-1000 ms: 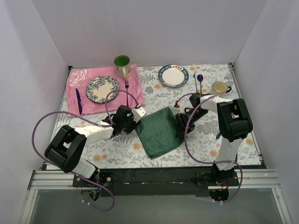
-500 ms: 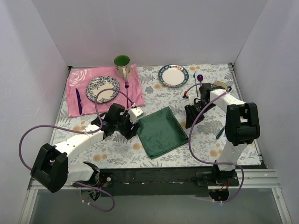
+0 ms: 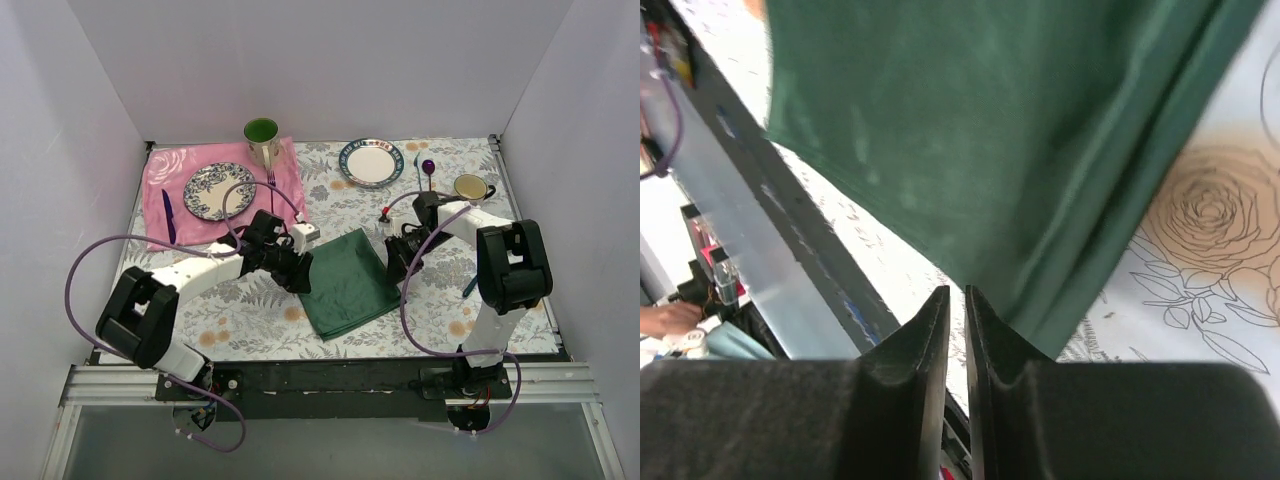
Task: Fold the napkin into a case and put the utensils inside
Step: Smooth out the square-folded napkin at the center of the board.
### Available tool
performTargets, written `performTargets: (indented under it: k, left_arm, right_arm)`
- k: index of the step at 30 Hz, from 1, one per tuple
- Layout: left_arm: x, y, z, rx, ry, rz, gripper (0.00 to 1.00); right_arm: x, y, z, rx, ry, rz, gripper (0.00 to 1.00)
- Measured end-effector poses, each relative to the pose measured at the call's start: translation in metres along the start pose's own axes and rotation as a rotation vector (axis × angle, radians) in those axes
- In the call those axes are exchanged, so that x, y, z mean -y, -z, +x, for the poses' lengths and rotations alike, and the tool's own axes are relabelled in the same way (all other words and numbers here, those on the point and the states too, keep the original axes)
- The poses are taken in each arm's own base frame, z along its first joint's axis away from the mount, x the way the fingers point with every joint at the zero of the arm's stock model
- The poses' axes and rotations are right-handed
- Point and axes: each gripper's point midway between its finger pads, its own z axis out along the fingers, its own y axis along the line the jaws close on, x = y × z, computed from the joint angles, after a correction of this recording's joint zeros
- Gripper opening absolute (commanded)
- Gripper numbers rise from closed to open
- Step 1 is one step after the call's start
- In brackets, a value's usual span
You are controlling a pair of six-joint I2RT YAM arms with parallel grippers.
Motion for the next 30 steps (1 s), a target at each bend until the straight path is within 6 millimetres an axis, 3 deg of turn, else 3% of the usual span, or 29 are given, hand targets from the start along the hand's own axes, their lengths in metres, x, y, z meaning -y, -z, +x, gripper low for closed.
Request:
performTargets:
  k: [6,12,17,20,24,27,30]
  left_arm:
    - [-0.020,-0.025,0.034,-0.126,0.090,-0.036,0.39]
    - [-0.039,-0.031,0.020,-0.109,0.076,-0.071,0.38]
    - [-0.043,-0.029,0.016,-0.102,0.029,-0.062,0.48]
    - [-0.034,-0.019,0.011,-0.084,0.004,-0.038,0.50]
    - [-0.009,0.015,-0.020,0.047,-0.083,-0.025,0.50]
    - [0.019,0.037,-0.036,0.141,-0.195,-0.025,0.48]
    - [0.057,0.035,-0.028,0.149,-0.320,0.008,0.42]
  right_arm:
    - [0.021,-0.019,0.026,-0.072,-0.053,0.014,0.18]
    - [0.026,-0.025,0.030,-0.079,-0.059,0.013,0.19]
    - [0.019,-0.025,0.029,-0.068,-0.055,-0.025,0.25]
    - [0.003,-0.017,0.024,-0.044,-0.043,-0.065,0.29]
    - [-0.019,0.008,0.001,0.052,0.047,-0.038,0.41]
    - [-0.025,0.023,-0.007,0.103,0.090,0.024,0.46]
    - [-0.017,0.027,-0.005,0.102,0.075,0.091,0.47]
